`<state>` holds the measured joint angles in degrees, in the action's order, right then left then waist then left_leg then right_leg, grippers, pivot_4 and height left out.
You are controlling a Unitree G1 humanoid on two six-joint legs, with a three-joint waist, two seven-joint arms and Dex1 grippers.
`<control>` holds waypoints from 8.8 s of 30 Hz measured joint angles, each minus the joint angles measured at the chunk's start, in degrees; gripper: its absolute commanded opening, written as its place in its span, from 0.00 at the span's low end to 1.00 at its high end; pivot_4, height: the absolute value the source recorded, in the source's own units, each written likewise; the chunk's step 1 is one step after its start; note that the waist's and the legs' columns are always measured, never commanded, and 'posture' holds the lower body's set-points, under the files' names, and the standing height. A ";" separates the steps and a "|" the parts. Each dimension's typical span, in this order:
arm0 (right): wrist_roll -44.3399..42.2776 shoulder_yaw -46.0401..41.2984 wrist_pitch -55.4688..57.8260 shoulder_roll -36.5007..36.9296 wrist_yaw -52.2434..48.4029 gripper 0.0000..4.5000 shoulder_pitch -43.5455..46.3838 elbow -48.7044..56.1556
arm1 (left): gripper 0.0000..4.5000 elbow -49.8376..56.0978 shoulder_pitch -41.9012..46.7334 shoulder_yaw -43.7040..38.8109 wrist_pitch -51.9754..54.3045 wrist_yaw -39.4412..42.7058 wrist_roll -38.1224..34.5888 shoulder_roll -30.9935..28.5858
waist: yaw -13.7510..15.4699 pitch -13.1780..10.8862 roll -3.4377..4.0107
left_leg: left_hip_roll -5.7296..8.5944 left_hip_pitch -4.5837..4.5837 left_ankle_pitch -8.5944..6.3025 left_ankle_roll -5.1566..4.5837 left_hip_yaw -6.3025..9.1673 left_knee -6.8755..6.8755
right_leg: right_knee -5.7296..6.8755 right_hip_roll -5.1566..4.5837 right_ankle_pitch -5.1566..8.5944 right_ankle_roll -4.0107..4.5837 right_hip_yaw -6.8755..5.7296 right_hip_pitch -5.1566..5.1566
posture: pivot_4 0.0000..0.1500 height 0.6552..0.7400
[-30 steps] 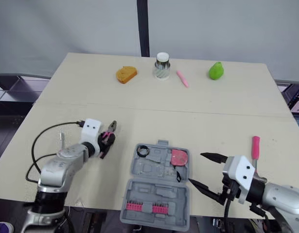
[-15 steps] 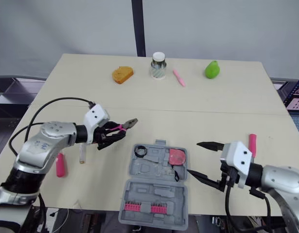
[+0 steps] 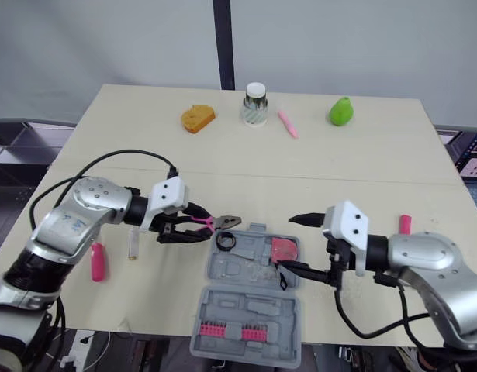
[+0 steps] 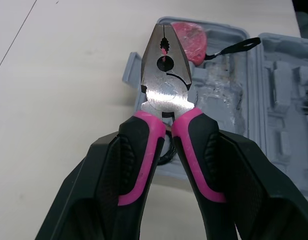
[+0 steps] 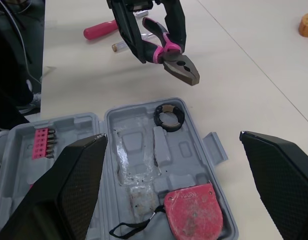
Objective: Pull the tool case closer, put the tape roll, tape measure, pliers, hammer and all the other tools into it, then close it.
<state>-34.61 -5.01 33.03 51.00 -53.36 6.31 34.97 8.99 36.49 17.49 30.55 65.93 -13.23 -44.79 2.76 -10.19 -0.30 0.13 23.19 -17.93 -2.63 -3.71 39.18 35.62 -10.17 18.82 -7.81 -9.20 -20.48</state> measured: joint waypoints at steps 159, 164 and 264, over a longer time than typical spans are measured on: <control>23.01 31.92 13.58 -7.91 -3.19 0.22 20.23 -10.12 | 1.00 1.84 -41.77 -30.38 -32.94 7.25 -17.56 7.47 | -1.69 -0.05 0.05 | 0.04 -0.01 0.00 0.00 0.10 -0.05 | 0.06 -0.09 0.00 0.01 -0.04 -0.07 | 1.00 0.47; 23.04 31.91 13.59 -8.62 -3.18 0.22 19.91 -10.39 | 1.00 2.23 -42.00 -30.38 -32.35 6.99 -17.67 6.97 | -1.69 -0.05 0.05 | 0.04 -0.01 0.00 0.00 0.10 -0.05 | 0.06 -0.09 0.00 0.00 -0.04 -0.07 | 1.00 0.47; 26.75 32.29 -16.09 -22.65 -5.14 0.01 12.36 -32.49 | 1.00 6.34 -42.46 -30.04 -29.19 2.43 -18.09 5.88 | -2.58 -0.05 0.09 | 0.02 -0.12 -0.01 0.04 0.13 -0.09 | 0.15 -0.05 0.00 0.01 -0.02 -0.03 | 1.00 0.47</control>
<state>-7.87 27.28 16.95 28.35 -58.50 18.67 2.48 15.33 -5.97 -12.56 1.36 68.36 -31.32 -38.90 0.17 -10.23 -0.21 0.15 23.07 -17.95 -2.58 -3.58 39.09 35.77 -10.21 18.82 -7.81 -9.21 -20.50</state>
